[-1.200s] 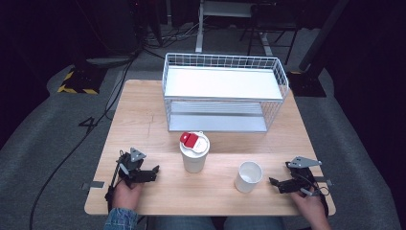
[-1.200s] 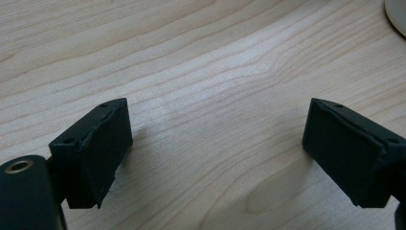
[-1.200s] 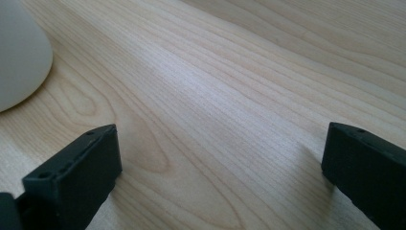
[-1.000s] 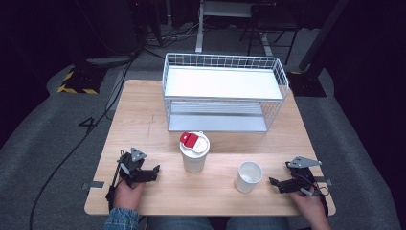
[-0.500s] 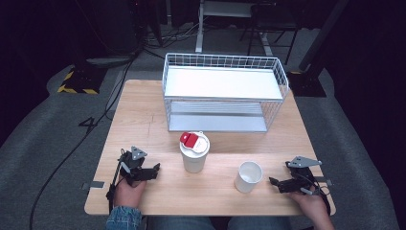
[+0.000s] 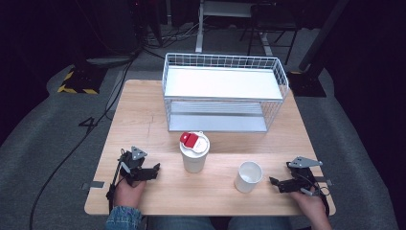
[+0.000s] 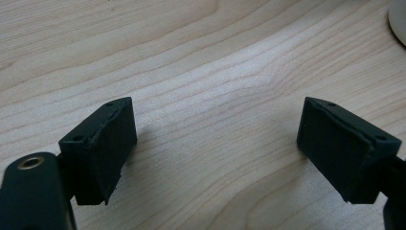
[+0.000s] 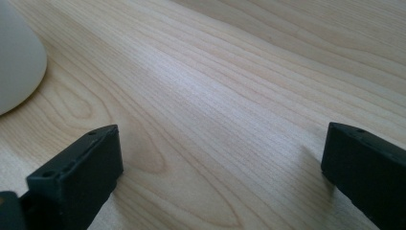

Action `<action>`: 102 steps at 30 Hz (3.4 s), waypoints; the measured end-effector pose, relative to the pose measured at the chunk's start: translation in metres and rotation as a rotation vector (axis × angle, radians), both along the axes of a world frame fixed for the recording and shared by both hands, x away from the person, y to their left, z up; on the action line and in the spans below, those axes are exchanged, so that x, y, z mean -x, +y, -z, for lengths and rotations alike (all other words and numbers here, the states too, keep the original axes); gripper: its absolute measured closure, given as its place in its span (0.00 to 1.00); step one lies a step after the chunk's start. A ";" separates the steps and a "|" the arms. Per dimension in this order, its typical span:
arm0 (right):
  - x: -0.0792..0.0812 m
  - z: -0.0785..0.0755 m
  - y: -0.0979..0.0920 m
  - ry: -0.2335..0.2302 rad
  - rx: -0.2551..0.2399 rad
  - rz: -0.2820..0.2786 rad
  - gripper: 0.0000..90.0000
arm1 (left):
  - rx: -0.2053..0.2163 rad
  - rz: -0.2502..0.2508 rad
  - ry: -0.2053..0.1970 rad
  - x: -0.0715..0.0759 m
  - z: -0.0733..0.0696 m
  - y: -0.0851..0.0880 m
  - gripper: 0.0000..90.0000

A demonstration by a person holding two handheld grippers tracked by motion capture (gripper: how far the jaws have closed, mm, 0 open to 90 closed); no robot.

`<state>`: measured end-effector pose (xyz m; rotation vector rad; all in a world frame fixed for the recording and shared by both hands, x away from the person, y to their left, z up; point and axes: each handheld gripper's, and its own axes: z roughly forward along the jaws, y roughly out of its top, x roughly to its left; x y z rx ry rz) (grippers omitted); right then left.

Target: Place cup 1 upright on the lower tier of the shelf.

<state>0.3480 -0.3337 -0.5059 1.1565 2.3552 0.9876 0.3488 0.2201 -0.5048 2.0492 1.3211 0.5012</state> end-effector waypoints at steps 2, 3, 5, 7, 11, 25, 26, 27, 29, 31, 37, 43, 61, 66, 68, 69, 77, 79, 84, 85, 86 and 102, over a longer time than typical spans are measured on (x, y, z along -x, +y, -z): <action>0.000 0.000 -0.001 0.001 -0.007 0.008 0.01 | 0.000 0.000 0.000 0.000 0.000 0.000 0.16; 0.000 -0.001 -0.002 -0.001 -0.011 0.007 0.03 | 0.000 0.000 0.000 0.000 0.000 0.000 0.16; 0.003 -0.005 -0.002 -0.028 -0.026 0.006 0.04 | 0.000 0.001 0.000 0.000 0.000 0.000 0.16; 0.004 -0.006 -0.002 -0.035 -0.030 0.010 0.04 | 0.000 0.000 0.000 0.000 0.000 0.000 0.16; 0.007 -0.014 -0.006 -0.047 -0.062 0.008 0.04 | 0.000 0.000 0.000 0.000 0.000 0.000 0.16; 0.028 -0.039 -0.005 -0.078 -0.118 -0.022 0.06 | 0.000 0.000 0.000 0.000 0.000 0.000 0.16; 0.031 -0.044 -0.003 -0.089 -0.120 -0.036 0.06 | -0.001 0.000 0.000 0.000 0.000 0.000 0.16; 0.033 -0.046 -0.001 -0.087 -0.124 -0.046 0.06 | -0.001 0.000 0.000 0.000 0.000 0.000 0.16; 0.036 -0.051 0.001 -0.086 -0.129 -0.061 0.07 | 0.000 0.000 0.000 0.000 0.000 0.000 0.16; 0.037 -0.053 0.003 -0.085 -0.129 -0.068 0.07 | 0.000 0.000 0.000 0.000 0.000 0.000 0.16; 0.047 -0.064 0.017 -0.089 -0.157 -0.140 0.07 | 0.000 0.000 0.000 0.000 0.000 0.000 0.16; 0.054 -0.071 0.032 -0.095 -0.176 -0.205 0.06 | 0.000 0.000 0.000 0.000 0.000 0.000 0.16; 0.048 -0.058 0.067 -0.056 -0.190 -0.297 0.00 | 0.000 0.000 0.000 0.000 0.000 0.000 0.16; 0.046 -0.053 0.072 -0.042 -0.173 -0.306 0.00 | 0.001 0.002 0.002 0.000 0.000 0.000 0.16; 0.044 -0.051 0.075 -0.038 -0.174 -0.306 0.00 | 0.001 0.002 0.002 0.000 0.000 0.000 0.16; 0.042 -0.049 0.077 -0.029 -0.168 -0.305 0.00 | 0.000 0.002 0.002 0.000 0.000 0.000 0.16; 0.035 -0.037 0.090 -0.012 -0.159 -0.311 0.00 | 0.000 0.002 0.002 0.000 0.000 0.000 0.16; 0.032 -0.034 0.091 -0.011 -0.157 -0.308 0.02 | 0.001 0.002 0.002 0.000 0.000 0.000 0.16; 0.029 -0.026 0.094 -0.010 -0.162 -0.306 0.09 | 0.000 0.002 0.002 0.000 0.000 0.000 0.16; 0.029 -0.025 0.094 -0.012 -0.163 -0.307 0.09 | 0.000 0.002 0.002 0.000 0.000 0.000 0.16; 0.029 -0.024 0.095 -0.015 -0.166 -0.307 0.10 | 0.001 0.002 0.002 0.000 0.000 0.000 0.16; 0.028 -0.018 0.096 -0.032 -0.192 -0.297 0.20 | 0.001 0.002 0.003 0.000 0.000 0.000 0.16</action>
